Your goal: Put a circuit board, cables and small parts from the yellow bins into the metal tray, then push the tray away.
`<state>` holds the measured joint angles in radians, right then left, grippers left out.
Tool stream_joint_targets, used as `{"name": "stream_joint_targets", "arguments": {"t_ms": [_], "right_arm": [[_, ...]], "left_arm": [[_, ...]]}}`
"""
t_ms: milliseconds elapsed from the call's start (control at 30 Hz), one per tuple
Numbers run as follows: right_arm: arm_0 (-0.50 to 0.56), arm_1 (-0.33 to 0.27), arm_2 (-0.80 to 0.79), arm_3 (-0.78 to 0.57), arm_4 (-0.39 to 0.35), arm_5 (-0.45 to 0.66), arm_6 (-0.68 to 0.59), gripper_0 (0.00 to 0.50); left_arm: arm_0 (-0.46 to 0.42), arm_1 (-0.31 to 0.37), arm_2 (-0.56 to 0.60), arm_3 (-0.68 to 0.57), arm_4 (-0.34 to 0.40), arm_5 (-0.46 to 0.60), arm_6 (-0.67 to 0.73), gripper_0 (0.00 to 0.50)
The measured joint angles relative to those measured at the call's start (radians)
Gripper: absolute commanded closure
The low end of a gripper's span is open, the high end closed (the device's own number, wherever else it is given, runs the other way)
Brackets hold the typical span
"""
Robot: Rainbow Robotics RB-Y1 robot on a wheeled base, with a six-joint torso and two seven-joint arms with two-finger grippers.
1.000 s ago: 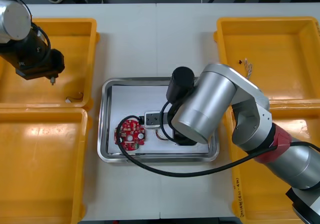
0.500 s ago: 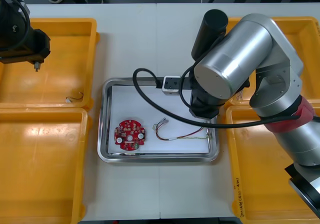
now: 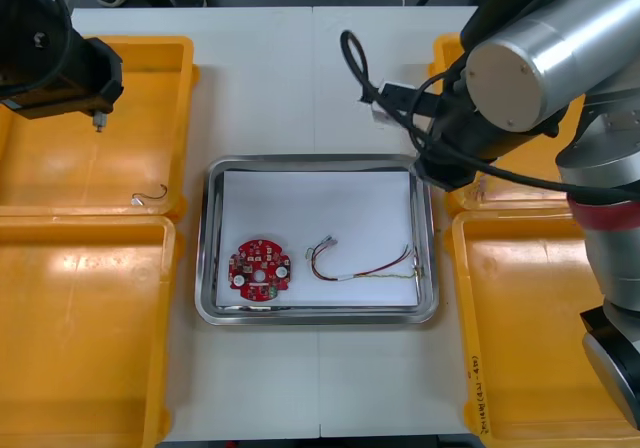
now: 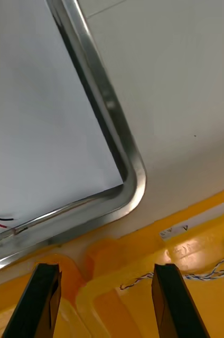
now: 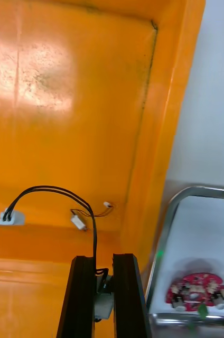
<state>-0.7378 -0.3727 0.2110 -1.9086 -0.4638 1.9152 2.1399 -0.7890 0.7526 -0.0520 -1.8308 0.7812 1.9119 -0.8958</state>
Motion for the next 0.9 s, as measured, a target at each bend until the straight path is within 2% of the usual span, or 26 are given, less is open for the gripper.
{"name": "stream_joint_targets", "arguments": {"t_ms": [133, 233, 367, 567, 900], "right_arm": [[0.000, -0.010, -0.053, 0.000, 0.012, 0.000, -0.016, 0.000], [0.000, -0.024, -0.084, 0.000, 0.015, 0.000, -0.044, 0.000], [-0.001, -0.045, -0.119, 0.000, 0.015, 0.000, -0.114, 0.000], [-0.007, -0.081, -0.164, 0.037, 0.013, 0.000, -0.115, 0.000], [-0.039, -0.100, -0.252, 0.156, 0.002, 0.000, -0.115, 0.000]], "left_arm": [[0.000, -0.004, -0.036, -0.032, 0.004, 0.000, 0.200, 0.500], [0.000, -0.027, -0.056, -0.048, -0.002, 0.000, 0.275, 0.500], [0.000, -0.077, -0.086, -0.058, -0.039, 0.000, 0.272, 0.500], [0.000, -0.171, -0.141, -0.059, -0.127, 0.000, 0.272, 0.500], [0.000, -0.302, -0.265, -0.010, -0.266, -0.003, 0.272, 0.500]]}}
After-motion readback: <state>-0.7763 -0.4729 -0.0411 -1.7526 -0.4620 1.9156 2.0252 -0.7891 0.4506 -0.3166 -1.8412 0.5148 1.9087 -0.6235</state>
